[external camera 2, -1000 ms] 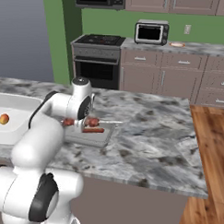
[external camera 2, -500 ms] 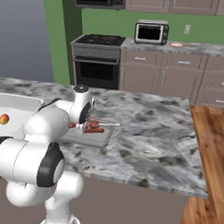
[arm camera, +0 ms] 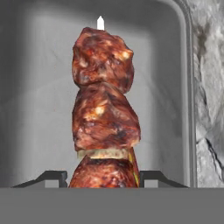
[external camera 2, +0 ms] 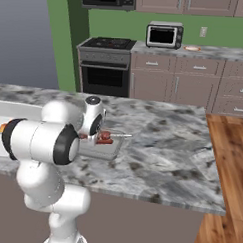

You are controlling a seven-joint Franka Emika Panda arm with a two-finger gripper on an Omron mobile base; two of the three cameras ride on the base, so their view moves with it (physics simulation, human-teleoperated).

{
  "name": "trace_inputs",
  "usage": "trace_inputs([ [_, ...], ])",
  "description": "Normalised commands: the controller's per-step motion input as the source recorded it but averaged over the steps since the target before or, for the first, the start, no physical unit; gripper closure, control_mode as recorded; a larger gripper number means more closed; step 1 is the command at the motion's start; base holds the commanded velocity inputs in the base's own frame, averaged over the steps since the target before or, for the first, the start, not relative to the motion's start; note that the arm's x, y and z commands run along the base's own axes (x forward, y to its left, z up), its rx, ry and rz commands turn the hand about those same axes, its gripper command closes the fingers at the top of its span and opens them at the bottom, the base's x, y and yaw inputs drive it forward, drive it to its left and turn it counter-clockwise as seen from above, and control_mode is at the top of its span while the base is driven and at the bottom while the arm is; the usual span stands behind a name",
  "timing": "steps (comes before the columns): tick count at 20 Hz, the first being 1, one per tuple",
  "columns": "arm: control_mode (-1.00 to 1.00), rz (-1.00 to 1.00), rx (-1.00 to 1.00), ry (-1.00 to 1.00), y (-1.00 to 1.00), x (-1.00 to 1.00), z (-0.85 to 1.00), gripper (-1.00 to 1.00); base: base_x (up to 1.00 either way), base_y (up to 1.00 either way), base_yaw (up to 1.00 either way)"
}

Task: Place the cold items (mango and onion) from the fridge in one tupperware on the dining counter. Place the warm items (hot dog and kebab skewer) in the stove area in another tupperware.

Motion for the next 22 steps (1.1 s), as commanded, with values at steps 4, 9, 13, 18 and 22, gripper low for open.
trace_inputs([
  [4, -1.0, 0.0, -0.04, 0.0, 0.29, 0.18, -0.34, 1.0, 0.0, 0.0, 0.0],
  [9, -1.0, 0.0, -0.02, 0.01, 0.18, 0.43, -0.35, 1.0, 0.0, 0.0, 0.0],
  [13, -1.0, 0.0, -0.01, 0.03, 0.04, 0.46, -0.39, 1.0, 0.0, 0.0, 0.0],
  [18, -1.0, 0.0, -0.02, 0.01, 0.13, 0.28, -0.29, -1.0, 0.0, 0.0, 0.0],
  [22, -1.0, 0.0, -0.06, 0.0, 0.24, -0.2, -0.17, -1.0, 0.0, 0.0, 0.0],
])
